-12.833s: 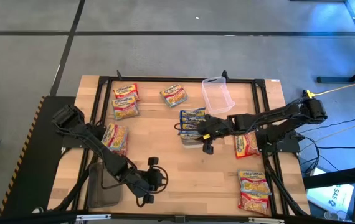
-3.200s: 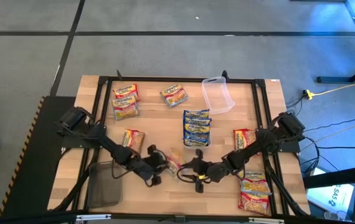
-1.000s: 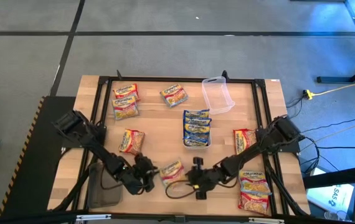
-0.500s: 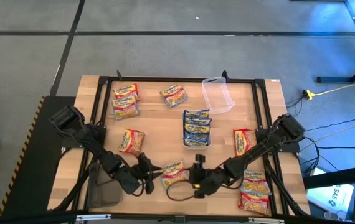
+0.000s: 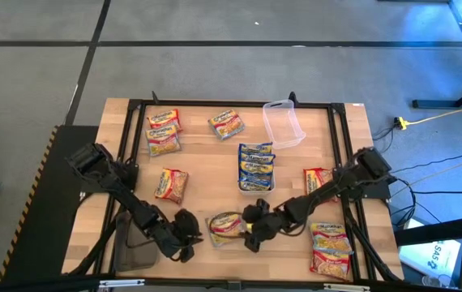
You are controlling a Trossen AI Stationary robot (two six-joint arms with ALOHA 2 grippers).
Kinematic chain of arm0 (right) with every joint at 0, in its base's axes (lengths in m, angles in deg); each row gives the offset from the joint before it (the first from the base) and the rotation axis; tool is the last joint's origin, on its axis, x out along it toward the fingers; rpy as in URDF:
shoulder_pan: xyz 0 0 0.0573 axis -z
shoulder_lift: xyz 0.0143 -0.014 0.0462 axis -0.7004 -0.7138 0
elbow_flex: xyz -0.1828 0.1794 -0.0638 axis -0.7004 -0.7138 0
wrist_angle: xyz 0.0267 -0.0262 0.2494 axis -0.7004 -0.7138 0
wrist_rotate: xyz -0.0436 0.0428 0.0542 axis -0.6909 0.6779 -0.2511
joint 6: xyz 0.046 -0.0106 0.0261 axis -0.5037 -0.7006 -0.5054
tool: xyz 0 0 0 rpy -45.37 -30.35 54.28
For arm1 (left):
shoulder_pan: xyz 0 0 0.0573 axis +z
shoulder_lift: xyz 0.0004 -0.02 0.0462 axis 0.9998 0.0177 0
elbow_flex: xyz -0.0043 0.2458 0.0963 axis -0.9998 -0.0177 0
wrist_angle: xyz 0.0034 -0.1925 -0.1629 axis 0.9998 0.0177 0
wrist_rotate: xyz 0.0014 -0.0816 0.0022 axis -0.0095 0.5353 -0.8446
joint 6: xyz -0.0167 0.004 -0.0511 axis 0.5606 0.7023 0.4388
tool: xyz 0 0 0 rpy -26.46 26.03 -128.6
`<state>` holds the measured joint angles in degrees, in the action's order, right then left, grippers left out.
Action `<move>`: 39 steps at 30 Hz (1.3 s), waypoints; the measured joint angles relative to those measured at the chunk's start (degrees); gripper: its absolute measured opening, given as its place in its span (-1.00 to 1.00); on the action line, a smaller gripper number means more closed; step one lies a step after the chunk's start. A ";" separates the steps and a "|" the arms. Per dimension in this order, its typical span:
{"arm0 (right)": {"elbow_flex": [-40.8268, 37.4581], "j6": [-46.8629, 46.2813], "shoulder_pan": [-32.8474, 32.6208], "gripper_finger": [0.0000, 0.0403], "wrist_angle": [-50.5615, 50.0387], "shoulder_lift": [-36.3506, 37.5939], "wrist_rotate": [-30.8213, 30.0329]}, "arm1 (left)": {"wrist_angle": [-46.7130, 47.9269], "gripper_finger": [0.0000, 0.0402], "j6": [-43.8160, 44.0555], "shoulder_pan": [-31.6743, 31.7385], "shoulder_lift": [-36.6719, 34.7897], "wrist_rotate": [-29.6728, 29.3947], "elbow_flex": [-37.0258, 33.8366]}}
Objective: Sort Maruchan noodles
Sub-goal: Put the light blue noodle pack in the transparent bin
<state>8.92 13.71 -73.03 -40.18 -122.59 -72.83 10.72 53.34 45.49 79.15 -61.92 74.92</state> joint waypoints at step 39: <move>-6.92 -1.25 1.58 0.40 38.30 -6.92 4.02 | -13.99 -0.52 -21.03 5.85 7.61 -2.15 -0.05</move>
<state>2.00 12.47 -71.46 -1.88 -129.51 -68.81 -3.27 32.31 51.35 86.76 -64.07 74.87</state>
